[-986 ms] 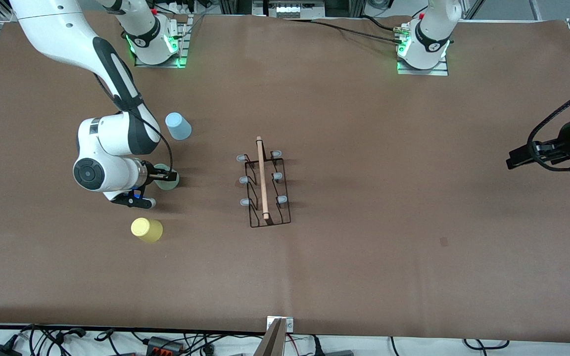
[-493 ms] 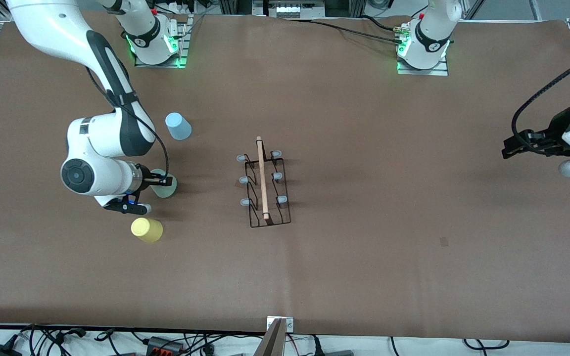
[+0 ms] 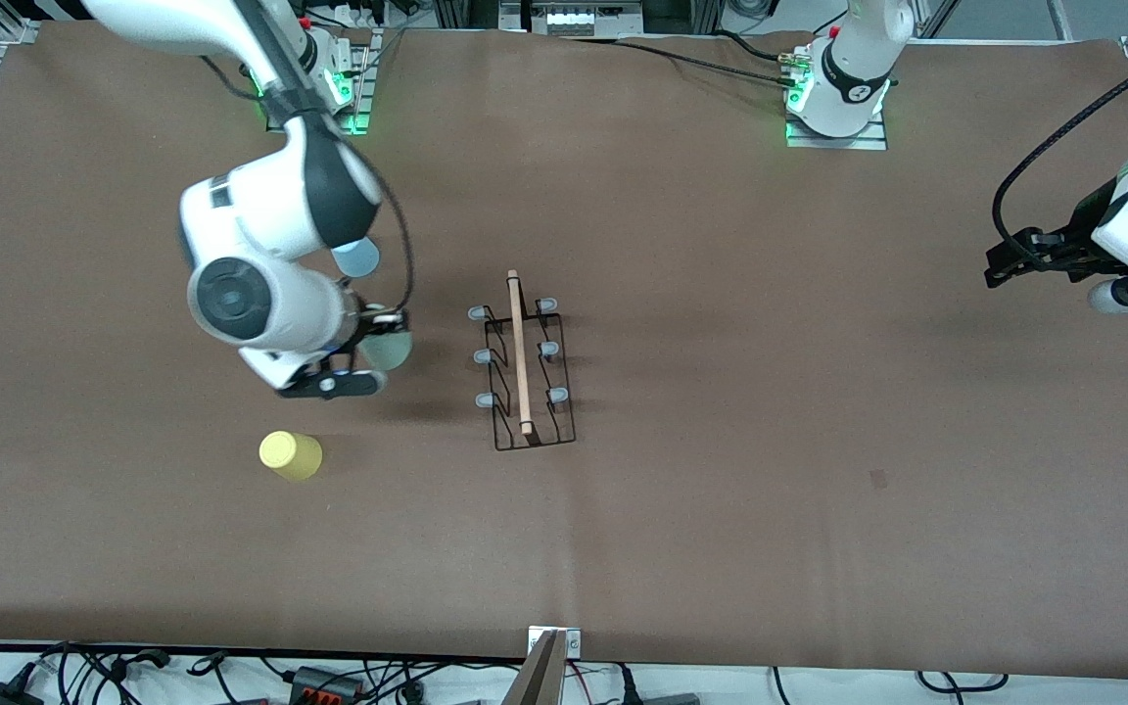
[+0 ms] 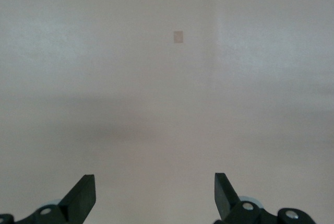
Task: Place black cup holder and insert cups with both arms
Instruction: 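Lift the teal cup with the right gripper and carry it to the rack, then lower the teal cup onto a rack peg and open the right gripper, then move the right gripper to the yellow cup and grasp it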
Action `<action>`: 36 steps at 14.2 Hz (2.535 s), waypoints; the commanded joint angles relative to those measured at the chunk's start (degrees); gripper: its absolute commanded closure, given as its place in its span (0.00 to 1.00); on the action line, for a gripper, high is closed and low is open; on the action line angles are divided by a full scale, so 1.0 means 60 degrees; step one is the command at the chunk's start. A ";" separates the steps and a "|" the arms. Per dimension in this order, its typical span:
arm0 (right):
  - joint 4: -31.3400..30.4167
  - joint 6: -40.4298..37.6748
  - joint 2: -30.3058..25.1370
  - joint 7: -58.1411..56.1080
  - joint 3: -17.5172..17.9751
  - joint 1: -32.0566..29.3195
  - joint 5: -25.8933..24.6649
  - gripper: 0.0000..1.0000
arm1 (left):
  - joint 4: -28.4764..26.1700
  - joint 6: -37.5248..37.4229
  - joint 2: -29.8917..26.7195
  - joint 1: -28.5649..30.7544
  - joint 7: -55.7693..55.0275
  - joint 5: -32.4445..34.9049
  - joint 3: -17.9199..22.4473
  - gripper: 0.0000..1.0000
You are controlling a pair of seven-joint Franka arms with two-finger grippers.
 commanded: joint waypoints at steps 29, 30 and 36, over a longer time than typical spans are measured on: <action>0.1264 0.0139 0.0811 0.2526 -0.1256 0.0965 0.0952 0.00 | -0.0208 0.0147 -0.0118 0.0231 0.0293 0.0091 -0.0050 0.00; 0.1279 0.0342 0.0884 0.2468 -0.1695 0.0935 0.0763 0.00 | -0.0209 0.0147 -0.0104 0.0245 0.0381 0.0090 -0.0050 0.00; 0.1294 0.2685 0.1937 0.0203 -0.2139 -0.0176 -0.0616 0.00 | -0.0194 0.0147 -0.0104 0.0246 0.0381 0.0090 -0.0050 0.00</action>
